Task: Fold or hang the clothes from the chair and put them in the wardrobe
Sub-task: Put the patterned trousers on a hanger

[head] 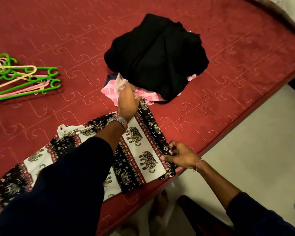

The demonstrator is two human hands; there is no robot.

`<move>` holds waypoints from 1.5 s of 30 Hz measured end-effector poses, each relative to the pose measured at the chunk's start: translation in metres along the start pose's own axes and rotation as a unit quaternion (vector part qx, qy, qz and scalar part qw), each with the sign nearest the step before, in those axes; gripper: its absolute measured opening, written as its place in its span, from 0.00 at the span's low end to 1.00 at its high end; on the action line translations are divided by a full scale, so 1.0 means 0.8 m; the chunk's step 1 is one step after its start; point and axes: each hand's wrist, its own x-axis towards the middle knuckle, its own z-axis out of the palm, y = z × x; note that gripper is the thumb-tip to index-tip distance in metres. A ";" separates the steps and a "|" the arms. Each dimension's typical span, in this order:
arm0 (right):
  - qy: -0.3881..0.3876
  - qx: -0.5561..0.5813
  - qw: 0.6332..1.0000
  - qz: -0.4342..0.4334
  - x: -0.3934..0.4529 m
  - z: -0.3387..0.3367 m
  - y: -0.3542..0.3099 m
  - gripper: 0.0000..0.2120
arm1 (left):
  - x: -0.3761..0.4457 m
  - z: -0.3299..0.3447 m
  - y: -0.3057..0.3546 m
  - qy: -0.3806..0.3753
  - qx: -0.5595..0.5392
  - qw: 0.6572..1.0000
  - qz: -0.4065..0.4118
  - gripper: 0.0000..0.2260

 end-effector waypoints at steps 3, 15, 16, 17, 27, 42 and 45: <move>-0.036 0.065 0.996 0.050 -0.008 -0.006 -0.001 0.26 | -0.033 -0.008 -0.001 0.061 0.128 0.975 0.171 0.11; 0.173 -0.048 0.984 -0.001 0.025 0.005 -0.083 0.17 | -0.208 -0.012 -0.111 0.055 0.280 0.931 0.228 0.14; 0.168 -0.025 0.985 0.009 0.029 0.007 -0.091 0.12 | -0.214 -0.015 -0.117 0.055 0.275 0.938 0.205 0.14; 0.157 -0.027 0.987 0.017 0.031 0.008 -0.100 0.10 | -0.220 -0.020 -0.122 0.047 0.274 0.943 0.183 0.15; 0.159 -0.025 0.979 -0.122 -0.004 0.076 -0.175 0.24 | -0.217 -0.095 -0.100 -0.112 -0.118 0.986 -0.027 0.28; -0.127 -0.024 0.968 -0.216 -0.070 0.251 -0.312 0.36 | -0.243 -0.271 -0.147 -0.093 -0.401 0.865 -0.287 0.11; -0.166 0.006 0.961 -0.221 -0.071 0.279 -0.317 0.41 | -0.266 -0.303 -0.184 -0.090 -0.439 0.847 -0.287 0.14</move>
